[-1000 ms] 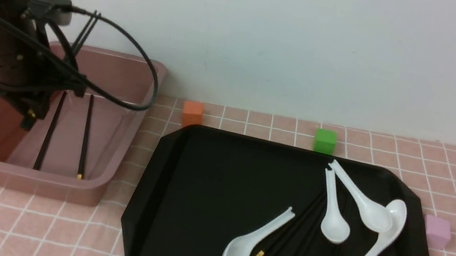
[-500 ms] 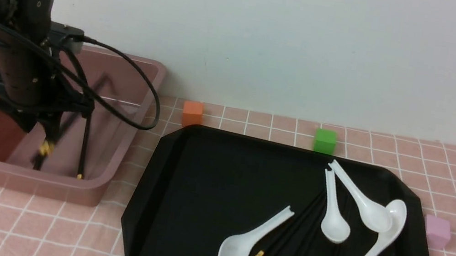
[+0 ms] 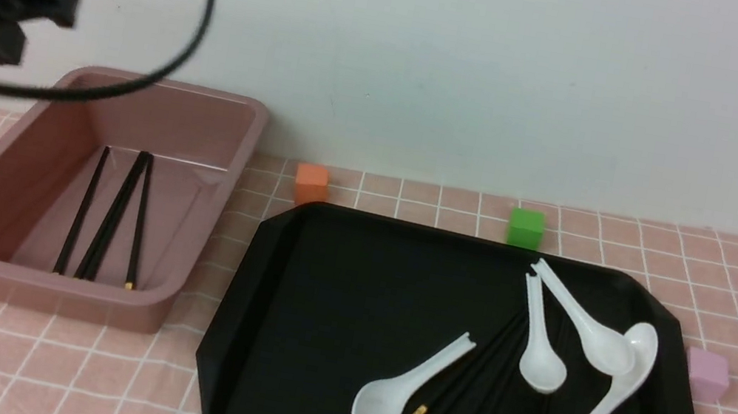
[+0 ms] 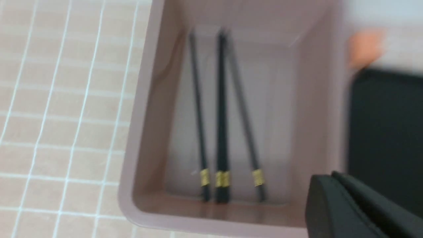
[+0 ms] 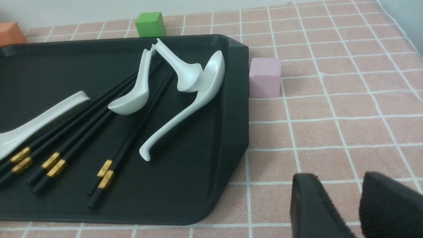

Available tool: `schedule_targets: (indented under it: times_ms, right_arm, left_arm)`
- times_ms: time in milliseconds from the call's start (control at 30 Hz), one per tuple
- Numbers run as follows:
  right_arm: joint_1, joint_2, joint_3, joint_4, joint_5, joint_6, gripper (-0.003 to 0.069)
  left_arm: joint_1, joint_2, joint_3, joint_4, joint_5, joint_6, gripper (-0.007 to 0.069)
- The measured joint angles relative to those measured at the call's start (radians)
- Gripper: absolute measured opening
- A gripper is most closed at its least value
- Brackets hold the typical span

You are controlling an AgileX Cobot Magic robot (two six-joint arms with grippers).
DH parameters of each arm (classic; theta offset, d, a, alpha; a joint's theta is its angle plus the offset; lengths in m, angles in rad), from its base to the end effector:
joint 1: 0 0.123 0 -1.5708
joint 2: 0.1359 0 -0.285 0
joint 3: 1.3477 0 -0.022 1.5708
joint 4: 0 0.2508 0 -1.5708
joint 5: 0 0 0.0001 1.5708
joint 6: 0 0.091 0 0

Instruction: On pink tablecloth take chopsticks from black tray and put them in box.

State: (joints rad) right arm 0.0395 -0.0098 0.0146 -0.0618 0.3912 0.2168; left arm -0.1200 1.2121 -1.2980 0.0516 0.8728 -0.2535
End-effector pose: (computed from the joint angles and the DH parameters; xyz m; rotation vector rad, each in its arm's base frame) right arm 0.0521 -0.0001 0.1737 0.1291 1.8760 0.1146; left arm 0.2485 -0.0263 0.4072 -0.1348 2.2688 -0.1350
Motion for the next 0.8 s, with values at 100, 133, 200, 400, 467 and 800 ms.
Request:
schedule_targets:
  times_ms: [100, 133, 200, 400, 467, 800]
  right_arm:
    - [0.0, 0.0, 0.0, 0.0, 0.0, 0.0, 0.024]
    - [0.0, 0.0, 0.0, 0.0, 0.0, 0.0, 0.024]
    - [0.0, 0.0, 0.0, 0.0, 0.0, 0.0, 0.024]
    - [0.0, 0.0, 0.0, 0.0, 0.0, 0.0, 0.024]
    - [0.0, 0.0, 0.0, 0.0, 0.0, 0.0, 0.024]
    - [0.0, 0.0, 0.0, 0.002, 0.0, 0.001, 0.024]
  left_arm:
    - [0.0, -0.202, 0.173, -0.022, -0.096, 0.0, -0.0013]
    - [0.0, -0.27, 0.236, -0.023, -0.127, 0.0, -0.0013]
    - [0.0, -0.406, 0.37, -0.025, -0.192, -0.001, -0.0013]
    - [0.0, -0.787, 0.738, -0.038, -0.4, -0.003, -0.0013]
    - [0.0, -0.885, 0.824, -0.046, -0.445, -0.003, -0.0013]
    - [0.0, -1.113, 1.069, -0.063, -0.478, -0.003, -0.0013]
